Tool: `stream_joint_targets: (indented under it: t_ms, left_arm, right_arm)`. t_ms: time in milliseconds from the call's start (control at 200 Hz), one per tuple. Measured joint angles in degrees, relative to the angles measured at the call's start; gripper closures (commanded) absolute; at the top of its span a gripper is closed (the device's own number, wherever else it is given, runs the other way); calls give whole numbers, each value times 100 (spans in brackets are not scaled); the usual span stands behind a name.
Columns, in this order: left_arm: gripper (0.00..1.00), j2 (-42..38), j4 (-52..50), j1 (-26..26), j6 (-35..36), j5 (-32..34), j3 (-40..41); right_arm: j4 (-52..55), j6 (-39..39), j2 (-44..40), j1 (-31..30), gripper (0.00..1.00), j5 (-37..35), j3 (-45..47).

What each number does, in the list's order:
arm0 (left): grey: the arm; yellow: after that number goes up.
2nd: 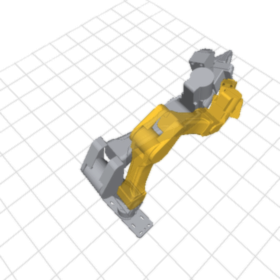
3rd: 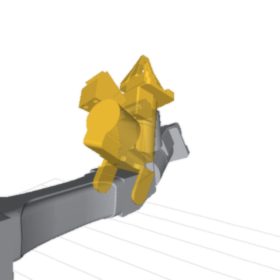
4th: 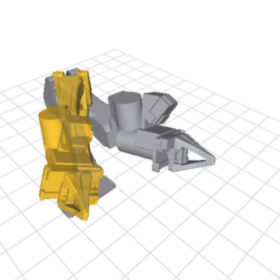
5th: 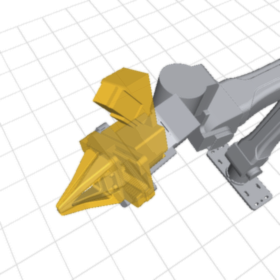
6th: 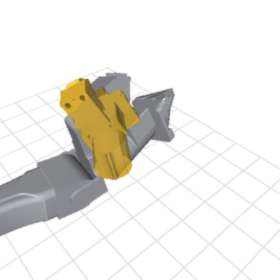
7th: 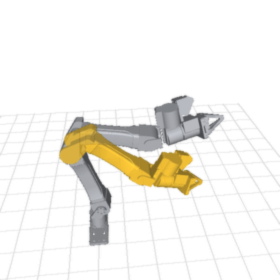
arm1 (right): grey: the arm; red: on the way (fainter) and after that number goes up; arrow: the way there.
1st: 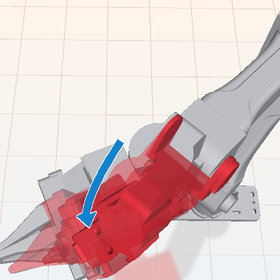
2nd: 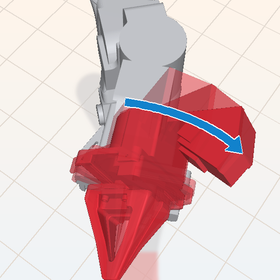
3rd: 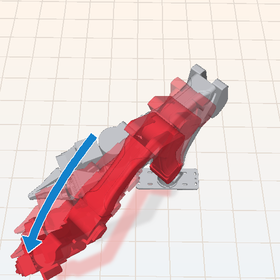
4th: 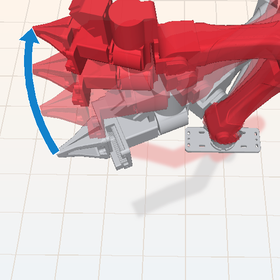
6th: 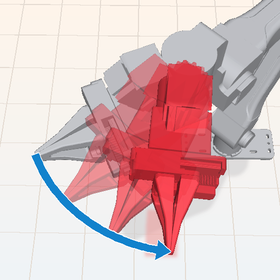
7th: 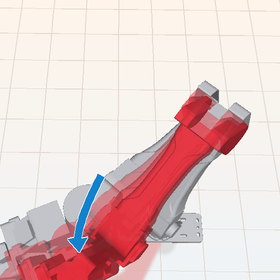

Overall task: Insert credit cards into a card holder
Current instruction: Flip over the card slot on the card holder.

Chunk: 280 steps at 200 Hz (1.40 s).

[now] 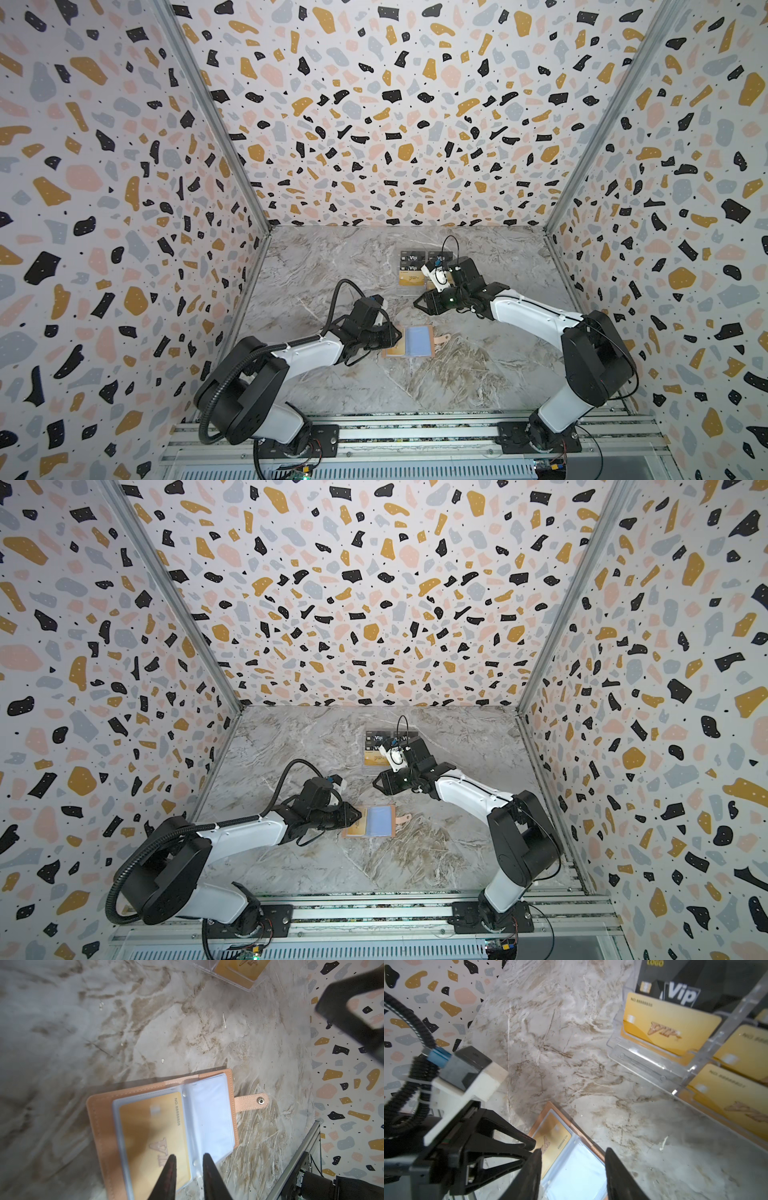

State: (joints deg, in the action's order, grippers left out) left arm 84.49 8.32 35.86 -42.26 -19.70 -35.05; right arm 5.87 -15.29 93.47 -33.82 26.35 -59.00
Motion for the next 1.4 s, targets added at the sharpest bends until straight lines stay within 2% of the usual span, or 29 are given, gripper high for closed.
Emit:
stream_joint_targets:
  t_ms: [155,300,476,976,1402]
  left_arm:
    - [75,422,249,0,-37,-260,-208]
    - [74,756,361,0,-39,-446,-367]
    - [73,1056,470,0,-42,-634,-496]
    - [73,1268,662,28,-4,-970,-503]
    - [73,1436,758,33,42,-1032,-503]
  right_arm:
    - [-109,-247,0,-85,62,216,612]
    - [-221,-450,0,-413,64,262,874]
    - [-455,-656,0,-579,76,273,1075]
    - [-372,-763,195,-562,77,-313,1248]
    - [-501,-828,197,-560,78,-372,1327]
